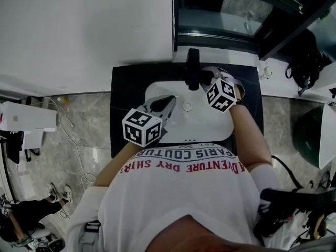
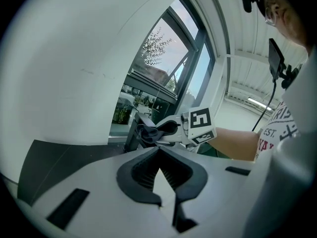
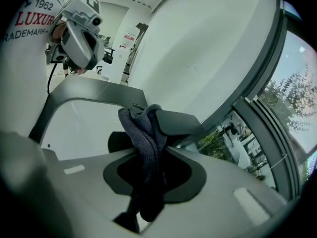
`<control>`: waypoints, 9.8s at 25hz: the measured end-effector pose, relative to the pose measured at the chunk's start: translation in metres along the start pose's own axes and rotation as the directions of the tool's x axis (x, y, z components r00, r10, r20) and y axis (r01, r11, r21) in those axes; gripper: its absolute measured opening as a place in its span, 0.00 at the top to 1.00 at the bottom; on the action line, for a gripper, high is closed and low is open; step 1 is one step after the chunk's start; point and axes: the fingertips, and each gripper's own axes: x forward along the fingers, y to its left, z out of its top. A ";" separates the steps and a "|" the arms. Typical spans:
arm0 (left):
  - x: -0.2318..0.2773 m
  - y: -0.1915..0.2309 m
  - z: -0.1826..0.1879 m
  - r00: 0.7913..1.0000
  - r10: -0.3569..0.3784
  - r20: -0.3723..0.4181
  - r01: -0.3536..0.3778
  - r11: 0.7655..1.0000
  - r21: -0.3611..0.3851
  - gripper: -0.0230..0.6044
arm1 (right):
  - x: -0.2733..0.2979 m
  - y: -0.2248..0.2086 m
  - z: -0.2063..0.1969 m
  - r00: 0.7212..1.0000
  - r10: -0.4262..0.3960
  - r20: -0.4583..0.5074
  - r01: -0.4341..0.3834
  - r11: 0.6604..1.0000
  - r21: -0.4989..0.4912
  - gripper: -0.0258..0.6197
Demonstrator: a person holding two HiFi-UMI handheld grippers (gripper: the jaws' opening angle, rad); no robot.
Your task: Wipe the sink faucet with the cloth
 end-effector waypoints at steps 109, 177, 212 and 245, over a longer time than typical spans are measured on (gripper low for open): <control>0.005 -0.008 -0.034 0.996 0.077 -0.034 -0.078 0.996 -0.030 0.96 | -0.007 0.067 -0.053 0.978 -0.030 0.207 -0.018 0.974 0.227 0.84; 0.040 -0.003 -0.038 0.993 0.066 -0.102 -0.070 0.997 -0.038 0.96 | -0.036 0.014 -0.022 0.760 -0.387 0.522 -0.199 0.626 0.754 0.84; 0.045 0.030 -0.037 0.991 0.058 -0.119 -0.064 0.997 -0.049 0.96 | 0.006 -0.092 -0.022 0.749 -0.498 0.436 -0.140 0.525 0.840 0.84; 0.049 0.038 -0.048 0.989 0.074 -0.130 -0.083 0.995 -0.064 0.96 | 0.043 -0.029 -0.080 0.857 -0.383 0.346 -0.217 0.342 0.915 0.84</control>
